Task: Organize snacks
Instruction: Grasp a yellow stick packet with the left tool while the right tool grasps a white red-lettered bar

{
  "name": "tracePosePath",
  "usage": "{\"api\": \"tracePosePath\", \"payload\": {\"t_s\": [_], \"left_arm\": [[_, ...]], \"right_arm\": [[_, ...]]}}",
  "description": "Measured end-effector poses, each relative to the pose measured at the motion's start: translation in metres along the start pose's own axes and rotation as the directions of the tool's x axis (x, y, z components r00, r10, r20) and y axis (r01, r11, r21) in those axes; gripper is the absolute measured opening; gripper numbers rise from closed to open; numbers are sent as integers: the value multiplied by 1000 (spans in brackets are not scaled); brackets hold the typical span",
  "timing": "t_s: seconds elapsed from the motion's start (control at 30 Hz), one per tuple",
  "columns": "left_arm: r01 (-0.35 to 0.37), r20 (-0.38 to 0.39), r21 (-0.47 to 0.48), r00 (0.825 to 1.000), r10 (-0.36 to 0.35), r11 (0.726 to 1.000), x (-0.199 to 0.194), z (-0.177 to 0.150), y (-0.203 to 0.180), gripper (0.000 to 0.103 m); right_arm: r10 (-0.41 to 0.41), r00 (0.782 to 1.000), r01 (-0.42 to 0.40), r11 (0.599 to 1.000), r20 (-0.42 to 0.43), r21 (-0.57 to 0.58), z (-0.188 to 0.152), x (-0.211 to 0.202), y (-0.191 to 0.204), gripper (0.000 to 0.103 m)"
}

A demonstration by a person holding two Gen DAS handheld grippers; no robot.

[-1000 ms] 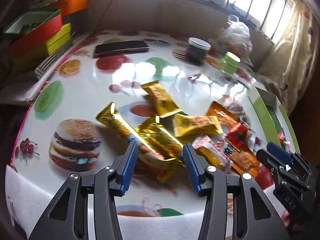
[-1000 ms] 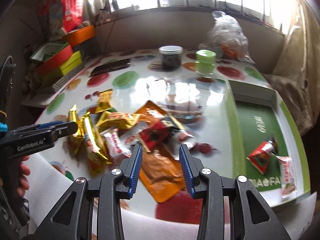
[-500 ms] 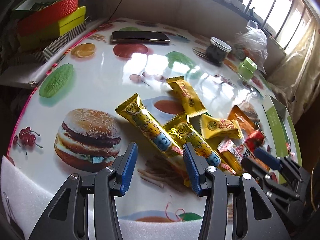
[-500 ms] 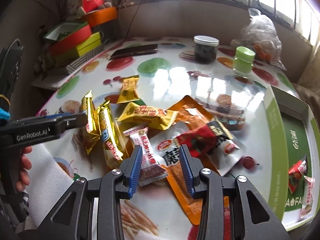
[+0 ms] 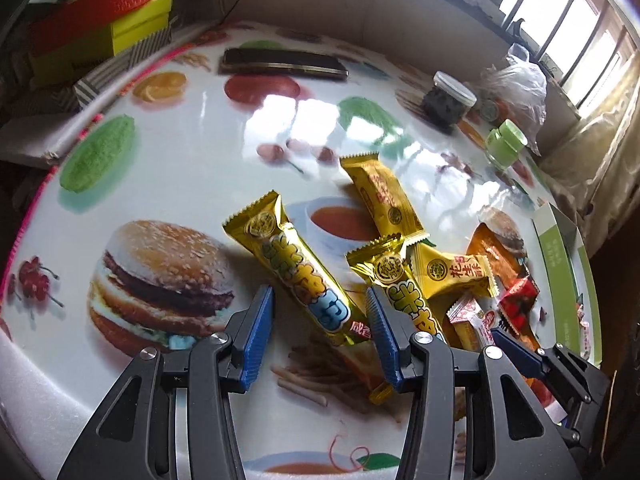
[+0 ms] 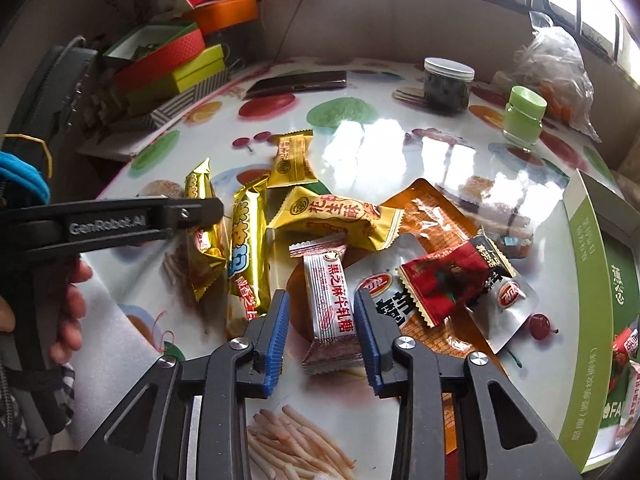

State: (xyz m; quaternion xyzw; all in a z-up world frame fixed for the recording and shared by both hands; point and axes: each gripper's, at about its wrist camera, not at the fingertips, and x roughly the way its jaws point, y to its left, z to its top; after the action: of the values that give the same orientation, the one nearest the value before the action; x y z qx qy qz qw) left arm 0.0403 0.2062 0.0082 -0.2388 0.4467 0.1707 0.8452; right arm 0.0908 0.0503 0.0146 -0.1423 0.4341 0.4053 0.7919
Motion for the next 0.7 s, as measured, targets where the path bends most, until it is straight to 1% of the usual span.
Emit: {"api": "tracePosePath", "payload": {"t_s": [0.17,0.3,0.47,0.5,0.53,0.57,0.63,0.7], "left_arm": [[-46,5,34,999,46,998,3,1,-8,48],[-48,8,30,999,48,998,4,1,-9,48],[-64,10,29,998,63,998,4,1,-11,48],[-66,10,28,998,66,997,4,0,-11,47],[-70,10,26,998,70,997,4,0,-11,41],[-68,10,26,998,68,997,4,0,-11,39],[-75,12,28,997,74,997,3,-1,-11,29],[-80,14,32,997,79,996,3,-1,-12,25]], "right_arm": [[-19,1000,19,1000,0,11,-1,-1,-3,24],[-33,999,33,999,2,20,-1,-2,-6,19],[-42,999,41,998,8,44,-3,-4,-11,18],[-43,999,43,998,11,48,-3,-5,-12,18],[-45,999,44,998,15,53,-4,-6,-12,18],[-46,999,45,997,18,58,-4,-7,-13,18],[-46,999,44,997,21,66,-4,-8,-15,18],[-47,999,45,996,24,71,-5,-9,-16,18]]}}
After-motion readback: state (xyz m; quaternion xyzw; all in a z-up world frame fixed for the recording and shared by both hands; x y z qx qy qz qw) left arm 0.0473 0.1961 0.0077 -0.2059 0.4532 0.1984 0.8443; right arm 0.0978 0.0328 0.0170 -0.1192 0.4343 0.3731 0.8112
